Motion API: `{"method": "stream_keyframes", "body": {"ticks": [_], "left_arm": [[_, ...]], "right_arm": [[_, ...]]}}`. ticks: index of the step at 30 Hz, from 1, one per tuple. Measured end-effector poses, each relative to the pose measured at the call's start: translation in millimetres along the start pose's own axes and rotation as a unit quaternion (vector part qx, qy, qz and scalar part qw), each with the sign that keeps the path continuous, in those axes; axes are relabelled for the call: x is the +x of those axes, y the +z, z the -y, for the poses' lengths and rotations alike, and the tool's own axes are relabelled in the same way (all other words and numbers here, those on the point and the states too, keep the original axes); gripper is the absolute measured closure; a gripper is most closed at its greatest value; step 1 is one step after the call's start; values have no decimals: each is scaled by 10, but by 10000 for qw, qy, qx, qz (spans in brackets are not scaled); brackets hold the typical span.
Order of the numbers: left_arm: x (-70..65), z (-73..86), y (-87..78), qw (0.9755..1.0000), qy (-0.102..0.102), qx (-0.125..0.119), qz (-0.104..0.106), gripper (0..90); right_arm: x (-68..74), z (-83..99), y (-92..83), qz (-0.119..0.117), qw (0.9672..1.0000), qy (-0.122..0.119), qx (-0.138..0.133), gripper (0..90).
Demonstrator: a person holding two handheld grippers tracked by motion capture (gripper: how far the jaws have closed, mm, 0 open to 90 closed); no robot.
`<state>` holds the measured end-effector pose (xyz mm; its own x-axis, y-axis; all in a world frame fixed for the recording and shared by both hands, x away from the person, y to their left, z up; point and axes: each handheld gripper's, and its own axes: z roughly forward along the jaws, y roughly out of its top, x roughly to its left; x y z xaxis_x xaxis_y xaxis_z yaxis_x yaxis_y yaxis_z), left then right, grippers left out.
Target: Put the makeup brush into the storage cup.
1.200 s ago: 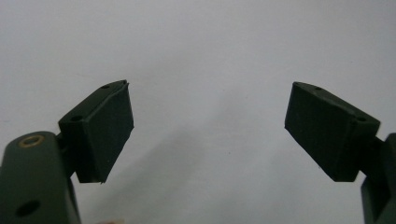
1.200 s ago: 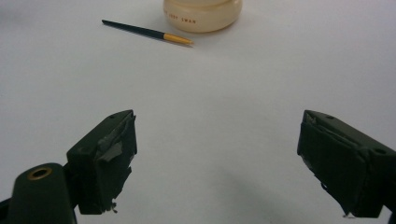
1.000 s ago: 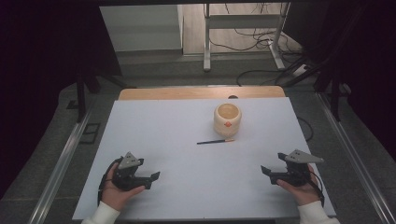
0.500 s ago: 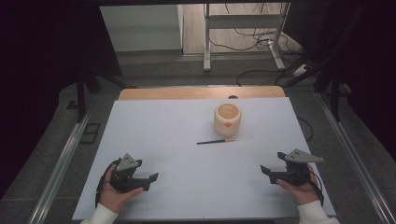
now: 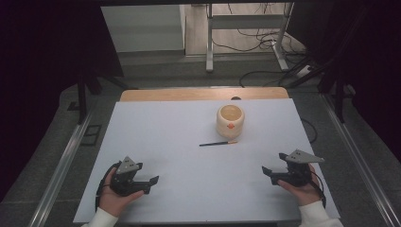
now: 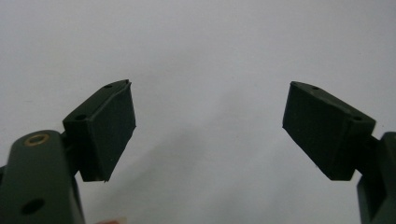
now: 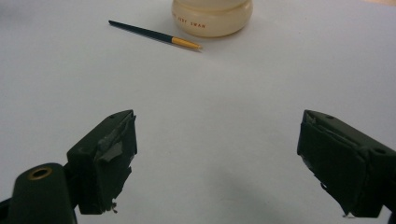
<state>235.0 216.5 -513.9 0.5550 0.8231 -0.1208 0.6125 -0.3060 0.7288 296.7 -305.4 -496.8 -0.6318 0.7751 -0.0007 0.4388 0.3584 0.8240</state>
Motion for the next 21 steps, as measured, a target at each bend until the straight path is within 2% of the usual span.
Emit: {"method": "stream_keyframes", "body": {"ticks": [21], "left_arm": [[-50,-103,-34,9998,181,-26,-28,189]], "right_arm": [[0,-16,33,7,10000,-8,20,130]]}}
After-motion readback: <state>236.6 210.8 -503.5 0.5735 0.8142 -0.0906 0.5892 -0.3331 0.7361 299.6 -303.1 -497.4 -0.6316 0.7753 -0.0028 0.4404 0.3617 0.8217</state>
